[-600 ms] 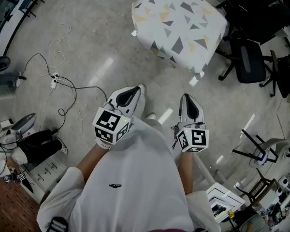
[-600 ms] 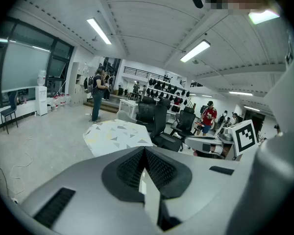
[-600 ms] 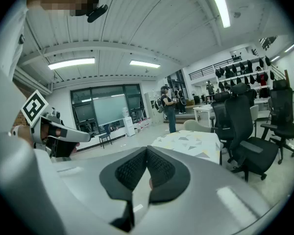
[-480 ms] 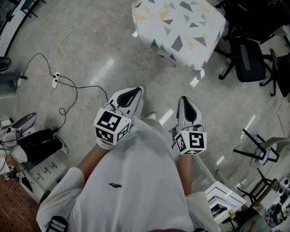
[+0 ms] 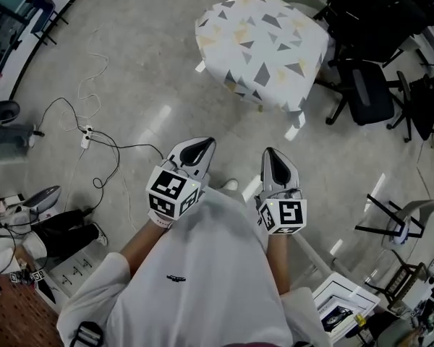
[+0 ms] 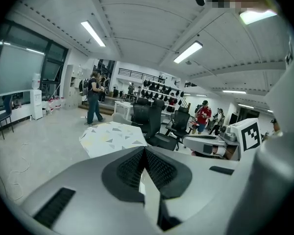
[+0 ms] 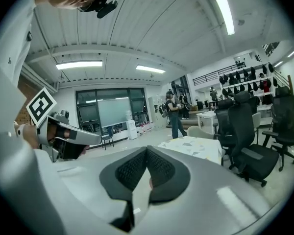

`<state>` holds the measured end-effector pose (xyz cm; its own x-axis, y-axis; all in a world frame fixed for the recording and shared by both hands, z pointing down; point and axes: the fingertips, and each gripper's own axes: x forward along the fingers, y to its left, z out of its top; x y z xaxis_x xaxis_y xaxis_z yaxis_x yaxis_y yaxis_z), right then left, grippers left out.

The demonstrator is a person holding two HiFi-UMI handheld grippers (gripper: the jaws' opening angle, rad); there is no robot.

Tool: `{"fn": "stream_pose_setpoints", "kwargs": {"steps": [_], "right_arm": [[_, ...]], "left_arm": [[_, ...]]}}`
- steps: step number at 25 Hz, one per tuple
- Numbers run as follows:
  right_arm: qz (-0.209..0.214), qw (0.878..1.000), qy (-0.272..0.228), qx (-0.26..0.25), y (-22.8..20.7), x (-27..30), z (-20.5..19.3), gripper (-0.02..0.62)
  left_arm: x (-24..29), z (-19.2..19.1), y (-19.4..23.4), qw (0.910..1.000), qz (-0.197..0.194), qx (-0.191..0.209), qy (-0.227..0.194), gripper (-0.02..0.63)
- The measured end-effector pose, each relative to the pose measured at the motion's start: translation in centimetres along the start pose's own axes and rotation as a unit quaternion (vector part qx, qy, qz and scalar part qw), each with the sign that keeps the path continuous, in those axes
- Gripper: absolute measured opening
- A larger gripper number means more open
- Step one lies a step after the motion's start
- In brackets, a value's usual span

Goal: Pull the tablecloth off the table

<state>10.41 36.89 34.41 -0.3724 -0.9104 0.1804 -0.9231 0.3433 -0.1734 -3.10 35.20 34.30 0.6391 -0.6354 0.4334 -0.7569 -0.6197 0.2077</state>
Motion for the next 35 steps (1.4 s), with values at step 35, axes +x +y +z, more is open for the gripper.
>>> {"fn": "stream_pose_setpoints", "kwargs": {"steps": [35], "right_arm": [[-0.044,0.999,0.005,0.003,2.2,20.8,3.2,0.015]], "left_arm": [[4.5,4.1,21.1,0.9984,-0.03,-0.047,-0.011,0.006]]}}
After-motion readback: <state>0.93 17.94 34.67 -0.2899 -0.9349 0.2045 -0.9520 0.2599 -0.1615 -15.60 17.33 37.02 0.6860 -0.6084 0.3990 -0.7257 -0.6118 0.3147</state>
